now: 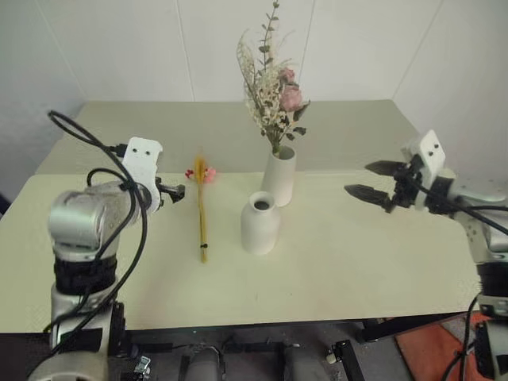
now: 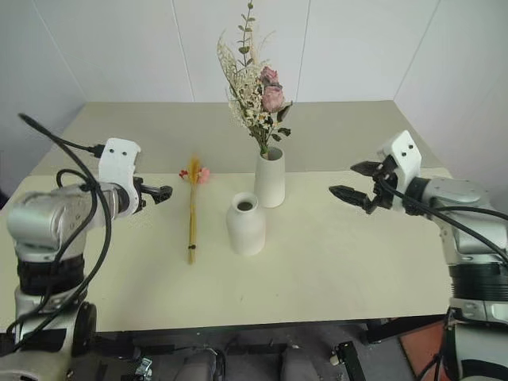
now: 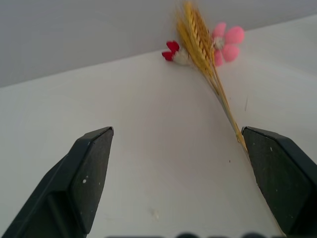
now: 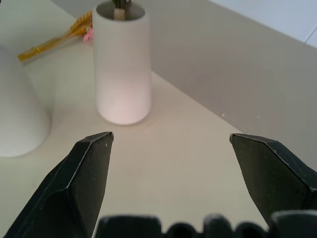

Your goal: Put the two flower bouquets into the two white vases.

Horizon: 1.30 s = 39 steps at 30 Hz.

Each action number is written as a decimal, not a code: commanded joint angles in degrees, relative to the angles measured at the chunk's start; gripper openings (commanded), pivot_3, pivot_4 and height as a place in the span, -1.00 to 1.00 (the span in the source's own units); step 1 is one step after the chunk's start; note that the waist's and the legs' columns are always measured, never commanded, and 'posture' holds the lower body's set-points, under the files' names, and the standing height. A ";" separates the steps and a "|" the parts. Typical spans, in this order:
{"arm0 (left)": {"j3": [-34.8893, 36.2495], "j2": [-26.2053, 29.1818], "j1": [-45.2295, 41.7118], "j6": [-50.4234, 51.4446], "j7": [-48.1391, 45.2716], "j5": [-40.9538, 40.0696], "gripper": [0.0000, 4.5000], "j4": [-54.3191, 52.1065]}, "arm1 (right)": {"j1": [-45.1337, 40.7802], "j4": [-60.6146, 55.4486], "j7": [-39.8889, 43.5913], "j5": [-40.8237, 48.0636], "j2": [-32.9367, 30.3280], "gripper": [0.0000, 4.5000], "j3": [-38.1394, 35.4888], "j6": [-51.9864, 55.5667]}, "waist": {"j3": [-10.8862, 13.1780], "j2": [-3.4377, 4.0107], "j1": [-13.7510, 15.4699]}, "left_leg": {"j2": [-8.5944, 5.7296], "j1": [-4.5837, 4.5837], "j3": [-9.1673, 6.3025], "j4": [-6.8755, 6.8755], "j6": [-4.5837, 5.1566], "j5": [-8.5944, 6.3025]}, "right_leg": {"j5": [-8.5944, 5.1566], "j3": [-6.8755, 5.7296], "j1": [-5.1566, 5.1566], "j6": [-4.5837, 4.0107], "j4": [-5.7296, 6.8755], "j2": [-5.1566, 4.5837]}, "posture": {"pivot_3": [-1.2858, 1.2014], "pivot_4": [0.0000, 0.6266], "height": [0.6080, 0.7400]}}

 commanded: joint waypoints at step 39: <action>0.70 -11.38 -16.11 -14.49 -2.99 5.01 -0.99 37.17 | 11.00 2.11 10.51 2.23 -12.31 1.00 -13.66 -6.40 | 0.01 -0.02 0.28 | -0.12 -0.03 -0.04 0.28 -0.01 0.00 | -0.07 -0.01 0.14 0.30 0.05 -0.11 | 0.03 -0.52 1.00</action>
